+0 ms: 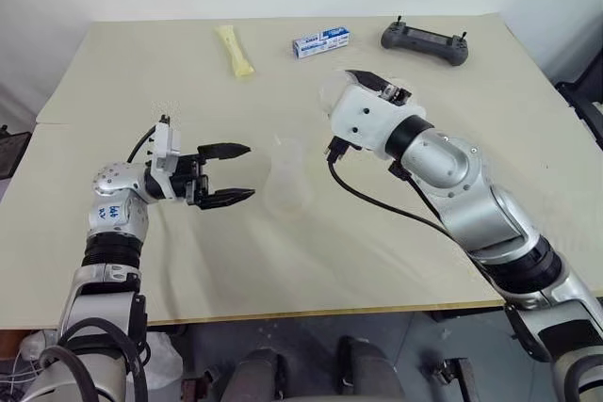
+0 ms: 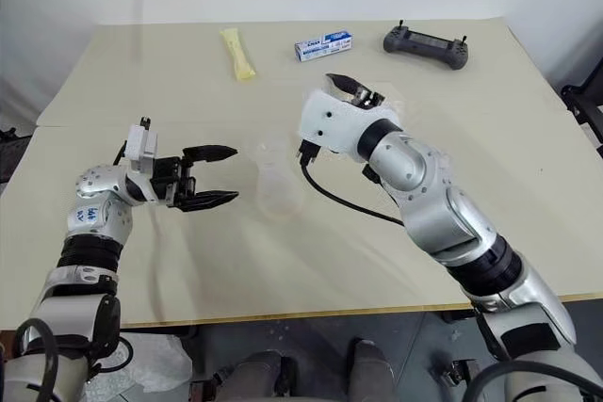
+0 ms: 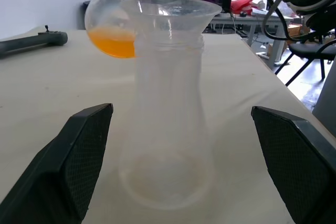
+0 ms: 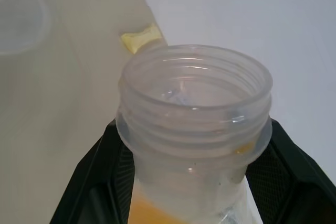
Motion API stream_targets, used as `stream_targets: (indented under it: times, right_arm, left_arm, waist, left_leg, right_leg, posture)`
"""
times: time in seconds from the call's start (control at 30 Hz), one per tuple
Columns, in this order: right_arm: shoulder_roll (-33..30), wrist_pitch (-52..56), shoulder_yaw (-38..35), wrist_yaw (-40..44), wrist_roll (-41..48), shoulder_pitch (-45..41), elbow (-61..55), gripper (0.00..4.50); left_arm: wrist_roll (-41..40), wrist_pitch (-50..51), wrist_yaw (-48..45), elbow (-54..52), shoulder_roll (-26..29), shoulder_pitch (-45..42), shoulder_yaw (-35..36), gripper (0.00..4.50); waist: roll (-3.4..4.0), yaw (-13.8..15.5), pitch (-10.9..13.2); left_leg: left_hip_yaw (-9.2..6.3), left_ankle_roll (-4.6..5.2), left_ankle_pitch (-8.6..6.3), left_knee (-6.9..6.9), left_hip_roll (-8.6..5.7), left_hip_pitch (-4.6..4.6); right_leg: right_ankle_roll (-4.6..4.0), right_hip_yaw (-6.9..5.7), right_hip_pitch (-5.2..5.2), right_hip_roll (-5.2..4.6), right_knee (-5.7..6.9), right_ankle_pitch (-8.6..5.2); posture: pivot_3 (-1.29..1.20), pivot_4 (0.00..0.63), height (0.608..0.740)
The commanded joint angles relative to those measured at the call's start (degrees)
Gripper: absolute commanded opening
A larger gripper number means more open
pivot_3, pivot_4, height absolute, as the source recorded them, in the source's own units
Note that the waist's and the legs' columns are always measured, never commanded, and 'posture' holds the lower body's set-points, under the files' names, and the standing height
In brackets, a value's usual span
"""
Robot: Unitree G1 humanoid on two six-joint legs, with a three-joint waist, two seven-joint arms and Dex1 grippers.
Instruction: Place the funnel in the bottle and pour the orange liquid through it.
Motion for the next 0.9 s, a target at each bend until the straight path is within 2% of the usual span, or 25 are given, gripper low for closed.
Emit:
stream_targets:
  times: [0.03,0.4,0.9]
  right_arm:
    - [0.25,-4.31,0.48,1.19,-5.89,-3.16,-0.13,2.43]
    - [2.41,-12.68,0.70,5.22,-15.53,-5.05,2.40,2.43]
    - [3.79,-21.40,-0.42,7.91,-22.51,-4.36,4.54,2.43]
  left_arm:
    - [-0.82,-0.30,0.00,-2.68,-0.07,0.63,1.29,4.50]
    - [-1.21,0.13,0.84,-2.78,-0.14,-0.24,2.96,4.50]
    - [-0.49,1.70,-0.39,-2.96,2.12,-0.14,3.69,4.50]
  waist:
    - [0.00,0.00,0.00]
    - [0.00,-0.12,0.00]
    - [0.00,-1.33,0.00]
  left_leg:
    - [-0.01,0.00,0.00,0.00,0.00,0.00]
    - [-0.03,0.00,0.00,0.00,0.01,0.00]
    - [-0.10,-0.01,0.00,-0.03,0.00,0.01]
  right_leg:
    - [0.00,0.00,0.00,0.00,0.00,0.00]
    - [0.00,-0.01,0.00,0.01,0.01,0.00]
    - [0.00,-0.05,0.00,0.01,0.04,0.00]
  posture:
    - [0.00,0.150,0.740]
    - [0.00,0.150,0.740]
    - [0.00,0.150,0.740]
